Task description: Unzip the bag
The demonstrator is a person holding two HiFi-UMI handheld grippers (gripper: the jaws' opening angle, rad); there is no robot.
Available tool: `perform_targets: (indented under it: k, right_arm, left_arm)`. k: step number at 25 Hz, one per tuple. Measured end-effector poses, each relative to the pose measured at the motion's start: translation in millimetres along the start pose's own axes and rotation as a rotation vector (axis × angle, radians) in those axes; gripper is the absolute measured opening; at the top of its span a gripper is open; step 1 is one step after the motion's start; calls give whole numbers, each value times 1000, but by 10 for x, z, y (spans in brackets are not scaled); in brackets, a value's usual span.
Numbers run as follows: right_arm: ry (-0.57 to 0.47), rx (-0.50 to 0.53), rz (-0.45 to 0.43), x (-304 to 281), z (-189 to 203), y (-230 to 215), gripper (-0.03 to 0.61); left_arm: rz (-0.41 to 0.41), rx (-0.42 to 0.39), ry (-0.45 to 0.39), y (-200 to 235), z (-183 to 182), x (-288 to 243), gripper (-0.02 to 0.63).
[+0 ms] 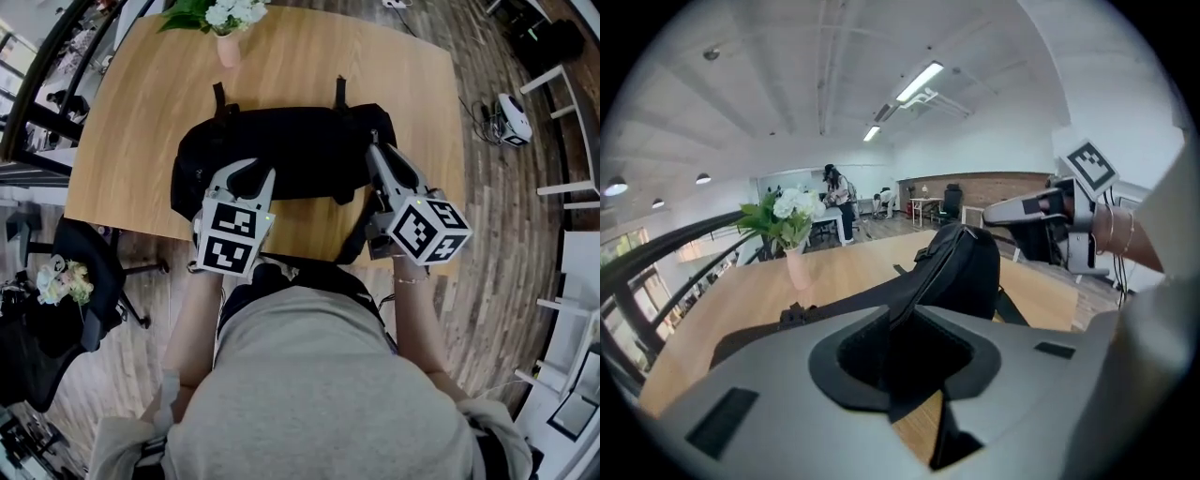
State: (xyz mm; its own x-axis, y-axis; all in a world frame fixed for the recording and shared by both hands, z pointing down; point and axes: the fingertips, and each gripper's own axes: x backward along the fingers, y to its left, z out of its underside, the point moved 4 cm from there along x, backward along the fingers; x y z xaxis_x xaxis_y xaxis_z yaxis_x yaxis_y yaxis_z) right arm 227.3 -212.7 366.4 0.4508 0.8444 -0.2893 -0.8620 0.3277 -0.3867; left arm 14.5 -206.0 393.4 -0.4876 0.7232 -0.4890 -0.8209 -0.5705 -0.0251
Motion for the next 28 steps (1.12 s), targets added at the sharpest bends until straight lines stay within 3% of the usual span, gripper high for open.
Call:
perform_targets:
  k: [7,14,21,28]
  right_arm:
    - [58,11,-93,-151,225,411,104]
    - [92,33,-206,-243,376,852,103]
    - [124,66,-269,-310,471,1108,21]
    - [180,95,-302,-312,613,1234,6]
  left_arm:
    - [-31,185,-54,94,67,200,77]
    - [-29,253,-92,161,87,346,75]
    - [56,305,-144,148,61,432,57]
    - [71,361,-93,124,164,427,48]
